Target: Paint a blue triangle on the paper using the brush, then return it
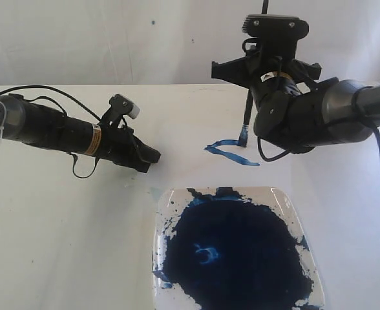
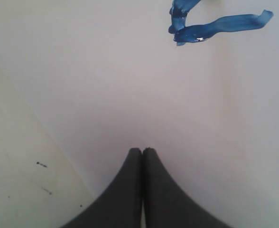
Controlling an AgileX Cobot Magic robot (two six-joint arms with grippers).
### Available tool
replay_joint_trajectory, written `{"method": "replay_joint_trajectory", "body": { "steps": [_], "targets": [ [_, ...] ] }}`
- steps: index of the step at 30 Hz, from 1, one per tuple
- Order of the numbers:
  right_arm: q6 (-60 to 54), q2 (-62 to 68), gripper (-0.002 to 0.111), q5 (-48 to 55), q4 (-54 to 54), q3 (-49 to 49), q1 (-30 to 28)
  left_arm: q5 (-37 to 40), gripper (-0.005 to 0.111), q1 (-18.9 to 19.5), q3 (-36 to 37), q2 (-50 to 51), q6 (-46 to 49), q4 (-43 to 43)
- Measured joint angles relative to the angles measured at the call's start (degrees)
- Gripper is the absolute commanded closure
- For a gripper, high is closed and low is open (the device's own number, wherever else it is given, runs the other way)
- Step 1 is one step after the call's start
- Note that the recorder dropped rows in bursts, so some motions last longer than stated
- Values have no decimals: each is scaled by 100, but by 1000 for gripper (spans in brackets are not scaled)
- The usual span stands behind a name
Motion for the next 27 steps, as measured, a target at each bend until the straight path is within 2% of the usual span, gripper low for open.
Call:
{"method": "replay_joint_trajectory", "body": {
  "steps": [9,16,23,27],
  "targets": [
    [-239,-125,108,317,183,0,0,0,107,0,0,0,0,0],
    [-425,-125,108,157,478,0,0,0,107,0,0,0,0,0],
    [-321,-125,108,-65,435,0,0,0,107,0,0,0,0,0],
    [-86,-125,108,-105,25,0,0,0,107,0,0,0,0,0]
  ]
}}
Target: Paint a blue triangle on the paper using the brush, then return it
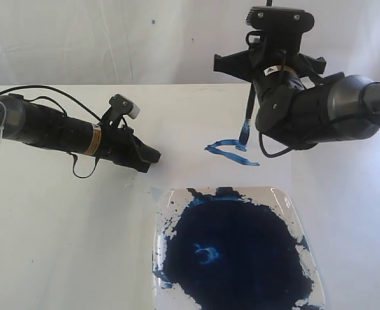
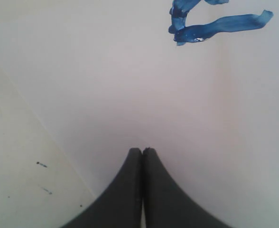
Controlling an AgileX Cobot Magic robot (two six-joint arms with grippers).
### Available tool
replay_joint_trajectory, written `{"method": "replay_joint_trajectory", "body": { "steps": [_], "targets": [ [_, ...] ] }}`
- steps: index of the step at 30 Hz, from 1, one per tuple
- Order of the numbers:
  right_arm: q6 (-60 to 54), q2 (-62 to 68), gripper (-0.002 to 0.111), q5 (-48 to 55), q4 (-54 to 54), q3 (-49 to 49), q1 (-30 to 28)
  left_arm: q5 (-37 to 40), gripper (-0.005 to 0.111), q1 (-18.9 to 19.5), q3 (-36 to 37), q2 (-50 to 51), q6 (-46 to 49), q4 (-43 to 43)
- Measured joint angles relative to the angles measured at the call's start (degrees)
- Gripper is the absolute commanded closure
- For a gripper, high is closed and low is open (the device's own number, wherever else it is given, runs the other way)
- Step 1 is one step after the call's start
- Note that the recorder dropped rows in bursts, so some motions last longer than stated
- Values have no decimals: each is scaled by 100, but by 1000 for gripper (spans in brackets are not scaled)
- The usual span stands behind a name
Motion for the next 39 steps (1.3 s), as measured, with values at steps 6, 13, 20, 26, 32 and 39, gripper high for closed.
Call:
{"method": "replay_joint_trajectory", "body": {
  "steps": [6,13,20,26,32,39],
  "targets": [
    [63,23,108,-222,-238,0,0,0,107,0,0,0,0,0],
    [63,177,108,-240,-300,0,0,0,107,0,0,0,0,0],
    [85,188,108,-133,-300,0,0,0,107,0,0,0,0,0],
    [85,188,108,-13,-300,0,0,0,107,0,0,0,0,0],
    [27,134,108,272,-85,0,0,0,107,0,0,0,0,0],
    [-232,22,108,405,161,0,0,0,107,0,0,0,0,0]
  ]
}}
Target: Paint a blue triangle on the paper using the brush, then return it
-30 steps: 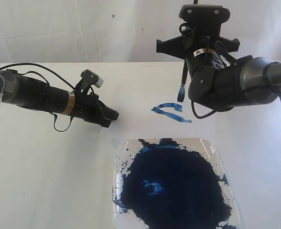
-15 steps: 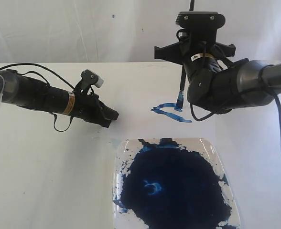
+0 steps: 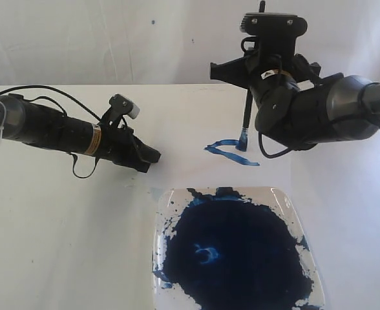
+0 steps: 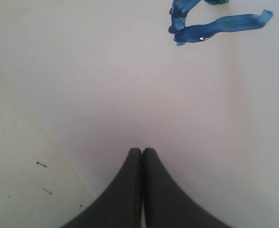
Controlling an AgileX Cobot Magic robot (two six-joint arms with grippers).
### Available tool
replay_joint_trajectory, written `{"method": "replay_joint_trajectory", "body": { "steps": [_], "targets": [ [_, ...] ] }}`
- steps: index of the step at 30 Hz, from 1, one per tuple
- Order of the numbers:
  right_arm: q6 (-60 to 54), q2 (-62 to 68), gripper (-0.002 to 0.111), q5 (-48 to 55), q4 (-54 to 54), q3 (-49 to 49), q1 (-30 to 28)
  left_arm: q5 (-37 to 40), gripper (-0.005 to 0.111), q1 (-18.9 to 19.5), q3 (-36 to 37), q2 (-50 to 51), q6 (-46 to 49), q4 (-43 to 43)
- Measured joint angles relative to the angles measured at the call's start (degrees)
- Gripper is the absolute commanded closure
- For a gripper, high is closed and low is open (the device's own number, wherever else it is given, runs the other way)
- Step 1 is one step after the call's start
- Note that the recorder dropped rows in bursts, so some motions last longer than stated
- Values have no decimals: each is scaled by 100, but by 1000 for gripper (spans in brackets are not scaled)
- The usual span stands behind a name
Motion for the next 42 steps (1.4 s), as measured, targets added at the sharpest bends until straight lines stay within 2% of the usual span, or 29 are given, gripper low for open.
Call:
{"method": "replay_joint_trajectory", "body": {
  "steps": [18,26,36,42],
  "targets": [
    [-463,-176,108,431,600,0,0,0,107,0,0,0,0,0],
    [-907,-349,108,669,1211,0,0,0,107,0,0,0,0,0],
    [-1104,-467,108,931,1367,0,0,0,107,0,0,0,0,0],
    [-1628,-564,108,960,1877,0,0,0,107,0,0,0,0,0]
  ]
}}
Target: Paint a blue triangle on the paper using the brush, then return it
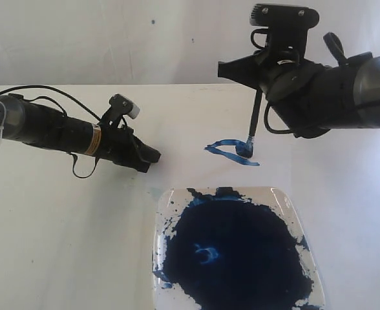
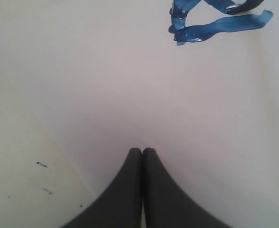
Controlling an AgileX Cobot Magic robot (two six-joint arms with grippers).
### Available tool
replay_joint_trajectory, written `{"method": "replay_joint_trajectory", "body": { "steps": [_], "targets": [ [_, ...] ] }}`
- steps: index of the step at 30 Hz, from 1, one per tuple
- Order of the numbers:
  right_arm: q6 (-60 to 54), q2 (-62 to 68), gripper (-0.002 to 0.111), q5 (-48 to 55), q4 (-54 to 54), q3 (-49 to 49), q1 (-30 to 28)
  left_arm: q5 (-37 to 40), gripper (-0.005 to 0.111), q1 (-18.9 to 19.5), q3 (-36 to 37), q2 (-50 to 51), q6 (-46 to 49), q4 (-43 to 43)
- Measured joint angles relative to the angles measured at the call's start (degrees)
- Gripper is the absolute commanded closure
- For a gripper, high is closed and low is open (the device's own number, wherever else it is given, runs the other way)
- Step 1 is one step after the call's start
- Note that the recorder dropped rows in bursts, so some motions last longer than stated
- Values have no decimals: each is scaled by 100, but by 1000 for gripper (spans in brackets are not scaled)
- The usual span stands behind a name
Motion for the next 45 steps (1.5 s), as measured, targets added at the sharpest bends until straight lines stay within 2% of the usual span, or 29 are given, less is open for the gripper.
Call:
{"method": "replay_joint_trajectory", "body": {
  "steps": [13,31,36,38,40,41,44,45],
  "targets": [
    [-577,-198,108,217,519,0,0,0,107,0,0,0,0,0],
    [-633,-548,108,228,552,0,0,-73,107,0,-69,18,0,12],
    [-1251,-1008,108,216,913,0,0,-206,107,77,-327,-262,-176,79],
    [-1611,-1215,108,192,1256,0,0,-237,107,222,-414,-517,-457,79],
    [-2214,-1482,108,206,1797,0,0,-341,107,541,-458,-913,-907,79],
    [-2619,-1676,108,303,2096,0,0,-590,107,785,-458,-1124,-1108,65],
    [-2888,-2081,108,666,2299,218,0,-1341,107,1400,-386,-1476,-1350,56],
    [-2919,-2296,108,875,2323,361,0,-1665,107,1777,-305,-1629,-1488,56]
  ]
}}
